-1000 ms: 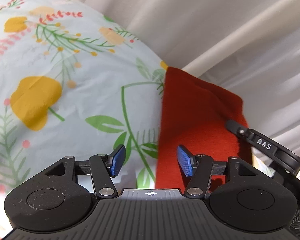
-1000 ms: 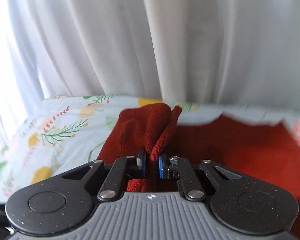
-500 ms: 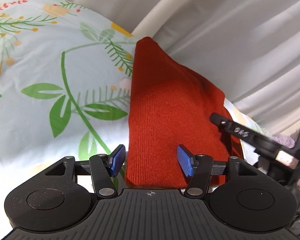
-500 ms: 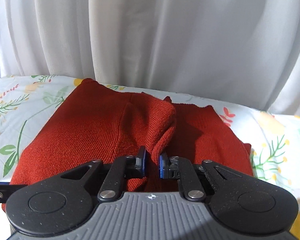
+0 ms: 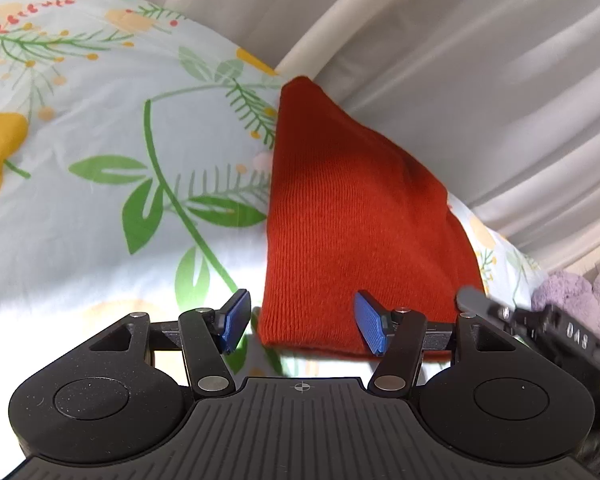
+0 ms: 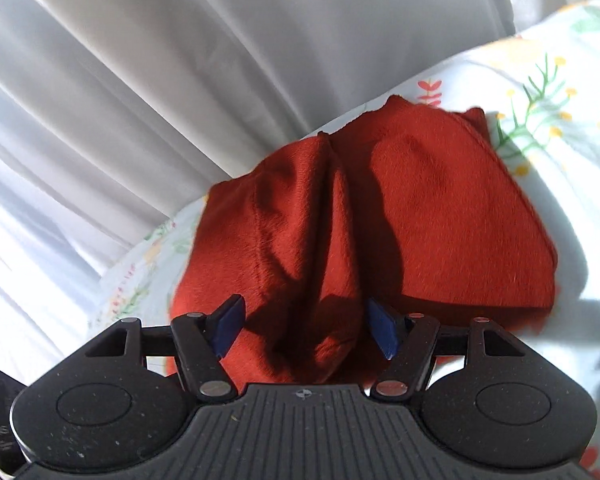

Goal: Fold small clothes

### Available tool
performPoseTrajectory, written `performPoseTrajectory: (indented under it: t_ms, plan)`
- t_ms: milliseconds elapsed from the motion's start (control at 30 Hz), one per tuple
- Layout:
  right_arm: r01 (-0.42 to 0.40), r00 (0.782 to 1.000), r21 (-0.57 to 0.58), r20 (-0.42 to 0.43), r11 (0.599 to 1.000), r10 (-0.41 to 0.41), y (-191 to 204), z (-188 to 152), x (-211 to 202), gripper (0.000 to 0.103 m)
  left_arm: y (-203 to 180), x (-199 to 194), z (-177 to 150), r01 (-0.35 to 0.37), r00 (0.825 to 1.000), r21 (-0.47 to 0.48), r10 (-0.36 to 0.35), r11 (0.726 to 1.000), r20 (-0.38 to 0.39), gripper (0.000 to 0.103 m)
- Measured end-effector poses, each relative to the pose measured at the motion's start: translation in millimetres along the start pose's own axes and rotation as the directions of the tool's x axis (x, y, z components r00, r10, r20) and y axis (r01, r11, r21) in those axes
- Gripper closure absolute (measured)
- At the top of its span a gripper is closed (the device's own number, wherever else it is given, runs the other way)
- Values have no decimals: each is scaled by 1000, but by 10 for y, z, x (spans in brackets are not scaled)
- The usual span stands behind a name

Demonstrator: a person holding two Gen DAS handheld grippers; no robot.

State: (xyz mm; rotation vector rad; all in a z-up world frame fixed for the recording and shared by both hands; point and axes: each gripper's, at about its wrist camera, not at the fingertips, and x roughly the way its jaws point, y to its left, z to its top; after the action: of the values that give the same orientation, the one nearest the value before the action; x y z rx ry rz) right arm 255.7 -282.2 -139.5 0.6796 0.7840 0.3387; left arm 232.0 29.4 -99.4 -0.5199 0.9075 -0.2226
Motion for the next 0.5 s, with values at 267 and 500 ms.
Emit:
performPoseTrajectory:
  t_ms: [267,500]
  plan:
    - [-37,999,7,-23,999,37,18,-90,73,71,-150,122,299,-7,998,-34,9,999,65,35]
    - [97,995,-141,-20,985,-101,63,-185,170,84,-118,364,215,-57,998,-14,57,998,26,26]
